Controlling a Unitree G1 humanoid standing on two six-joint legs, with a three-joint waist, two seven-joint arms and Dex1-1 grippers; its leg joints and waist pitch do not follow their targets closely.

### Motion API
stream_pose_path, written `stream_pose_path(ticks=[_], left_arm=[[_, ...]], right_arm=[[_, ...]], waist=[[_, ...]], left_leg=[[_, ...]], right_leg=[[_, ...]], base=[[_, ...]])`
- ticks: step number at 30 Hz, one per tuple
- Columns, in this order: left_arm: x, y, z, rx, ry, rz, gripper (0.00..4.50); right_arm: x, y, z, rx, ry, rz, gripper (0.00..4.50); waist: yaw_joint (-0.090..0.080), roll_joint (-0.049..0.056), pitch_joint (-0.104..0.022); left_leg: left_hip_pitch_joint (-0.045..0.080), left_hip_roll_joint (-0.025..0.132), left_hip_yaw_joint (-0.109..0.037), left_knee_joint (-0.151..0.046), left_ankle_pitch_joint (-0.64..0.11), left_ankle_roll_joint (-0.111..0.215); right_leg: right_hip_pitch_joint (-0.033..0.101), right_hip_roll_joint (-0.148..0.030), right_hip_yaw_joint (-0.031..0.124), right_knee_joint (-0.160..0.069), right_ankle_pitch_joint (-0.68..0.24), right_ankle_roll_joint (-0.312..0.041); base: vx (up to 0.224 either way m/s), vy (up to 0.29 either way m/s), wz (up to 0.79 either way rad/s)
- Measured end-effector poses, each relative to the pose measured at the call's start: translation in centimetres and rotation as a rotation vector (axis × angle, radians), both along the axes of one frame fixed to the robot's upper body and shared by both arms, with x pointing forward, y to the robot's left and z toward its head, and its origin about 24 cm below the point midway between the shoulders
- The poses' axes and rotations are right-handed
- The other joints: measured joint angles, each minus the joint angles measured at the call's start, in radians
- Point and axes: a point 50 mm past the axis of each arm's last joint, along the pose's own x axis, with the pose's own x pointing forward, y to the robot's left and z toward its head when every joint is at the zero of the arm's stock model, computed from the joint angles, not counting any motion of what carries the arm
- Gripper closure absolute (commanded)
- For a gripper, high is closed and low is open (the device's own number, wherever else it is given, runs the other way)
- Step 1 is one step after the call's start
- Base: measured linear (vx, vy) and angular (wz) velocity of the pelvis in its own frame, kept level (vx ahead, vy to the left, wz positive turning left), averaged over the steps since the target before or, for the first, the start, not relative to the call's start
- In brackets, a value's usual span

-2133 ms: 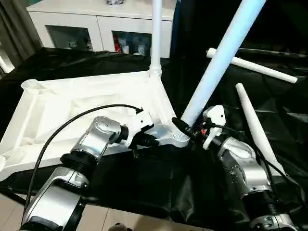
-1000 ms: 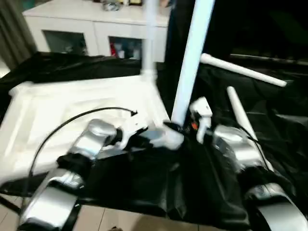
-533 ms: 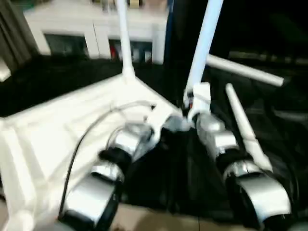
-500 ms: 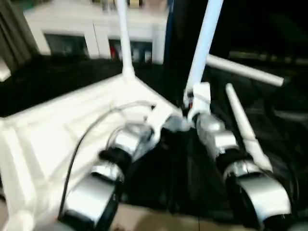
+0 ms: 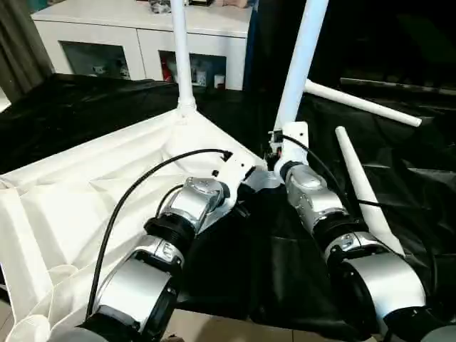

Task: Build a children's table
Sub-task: Rotate leg to tighten

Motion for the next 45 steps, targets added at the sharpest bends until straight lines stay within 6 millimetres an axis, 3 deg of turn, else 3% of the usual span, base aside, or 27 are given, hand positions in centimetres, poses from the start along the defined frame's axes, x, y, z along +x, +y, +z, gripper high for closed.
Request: stream_pose_path(ticks=[8,12,17,22,28,40,45], left_arm=[[0.3,1.6,0.9,0.03,-0.059,-0.1,4.5],[0.4,2.1,1.5,0.038,-0.089,-0.156,4.5],[0.1,3.7,1.7,0.04,-0.098,-0.242,4.5],[-0.8,5.8,1.6,0.04,-0.113,-0.381,4.5],[-2.1,6.5,1.5,0.018,-0.074,-0.517,4.5],[-3.3,6.3,1.5,0.005,-0.054,-0.626,4.5],[-3.3,6.3,1.6,0.005,-0.054,-0.627,4.5]], right_arm=[[-0.2,-0.5,-0.3,0.052,-0.005,0.104,1.15],[-0.2,-1.1,-0.1,0.07,-0.013,0.171,0.82],[-1.1,-2.8,0.9,0.039,-0.084,0.45,0.34],[-3.7,-4.9,0.6,-0.038,-0.06,0.725,0.34],[-6.3,-5.7,0.4,-0.07,-0.038,0.908,0.34],[-7.3,-4.9,0.7,-0.079,-0.034,0.984,0.34],[-7.4,-5.0,0.4,-0.092,-0.019,0.983,0.79]], waist=[[0.001,0.002,0.004],[0.002,0.004,0.006],[0.005,0.011,0.011],[0.007,0.018,0.014],[0.014,0.02,0.015],[0.021,0.021,0.016],[0.024,0.021,0.016]], left_leg=[[-0.013,0.001,0.002,-0.001,0.001,0.002],[-0.028,0.001,0.003,0.002,0.005,0.015],[-0.033,0.004,0.004,0.012,0.0,0.022],[-0.036,0.005,0.005,0.019,-0.001,0.025],[-0.036,0.007,0.008,0.021,-0.001,0.025],[-0.036,0.008,0.01,0.022,-0.002,0.023],[-0.036,0.009,0.011,0.022,0.0,0.026]], right_leg=[[-0.019,0.001,0.001,0.0,0.005,-0.004],[-0.032,0.001,0.001,0.001,0.006,-0.005],[-0.033,0.001,0.0,0.001,0.007,-0.005],[-0.033,0.001,0.0,0.002,0.008,-0.005],[-0.032,0.001,0.001,0.002,0.01,-0.006],[-0.032,0.001,0.002,0.002,0.012,-0.005],[-0.032,0.001,0.001,0.002,0.012,-0.005]], base=[[0.0,0.0,0.0],[0.0,0.0,0.0],[0.0,0.0,0.0],[0.0,0.0,0.0],[0.0,0.0,0.0],[0.0,0.0,0.0],[0.0,0.0,0.0]])
